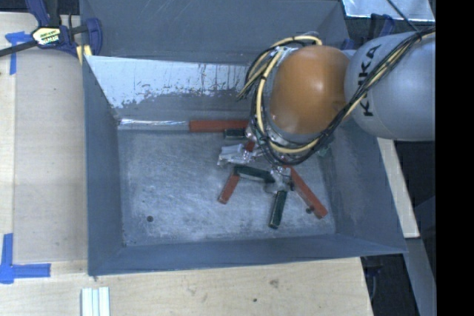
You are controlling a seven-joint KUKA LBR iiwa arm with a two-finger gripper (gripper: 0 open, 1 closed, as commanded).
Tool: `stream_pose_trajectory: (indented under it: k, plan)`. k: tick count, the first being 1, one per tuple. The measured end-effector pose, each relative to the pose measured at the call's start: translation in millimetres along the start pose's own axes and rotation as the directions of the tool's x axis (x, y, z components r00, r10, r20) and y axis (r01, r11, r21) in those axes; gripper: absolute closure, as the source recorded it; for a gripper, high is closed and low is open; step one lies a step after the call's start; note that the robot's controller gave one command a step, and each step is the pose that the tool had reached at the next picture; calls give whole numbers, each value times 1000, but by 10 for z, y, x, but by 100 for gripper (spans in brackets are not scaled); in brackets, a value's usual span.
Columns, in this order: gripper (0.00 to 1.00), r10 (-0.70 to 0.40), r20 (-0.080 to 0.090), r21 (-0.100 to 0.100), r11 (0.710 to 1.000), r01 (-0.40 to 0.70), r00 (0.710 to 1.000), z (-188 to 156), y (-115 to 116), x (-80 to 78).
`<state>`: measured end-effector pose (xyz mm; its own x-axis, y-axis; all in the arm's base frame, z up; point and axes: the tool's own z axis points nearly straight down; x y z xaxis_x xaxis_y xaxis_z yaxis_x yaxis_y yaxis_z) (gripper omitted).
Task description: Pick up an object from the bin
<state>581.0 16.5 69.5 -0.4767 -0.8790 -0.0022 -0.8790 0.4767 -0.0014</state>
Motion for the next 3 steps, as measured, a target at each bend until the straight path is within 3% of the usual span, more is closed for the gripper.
stream_pose_trajectory:
  k: [1, 2, 3]
  plan:
    - [100, 1, 3, 1, 1000, -1, 1000, -21, 0, -21]
    - [100, 8, 1, 4, 1000, -8, 1000, -649, 203, 206]
    - [100, -8, 5, 8, 1000, 8, 1000, -1849, 225, -132]
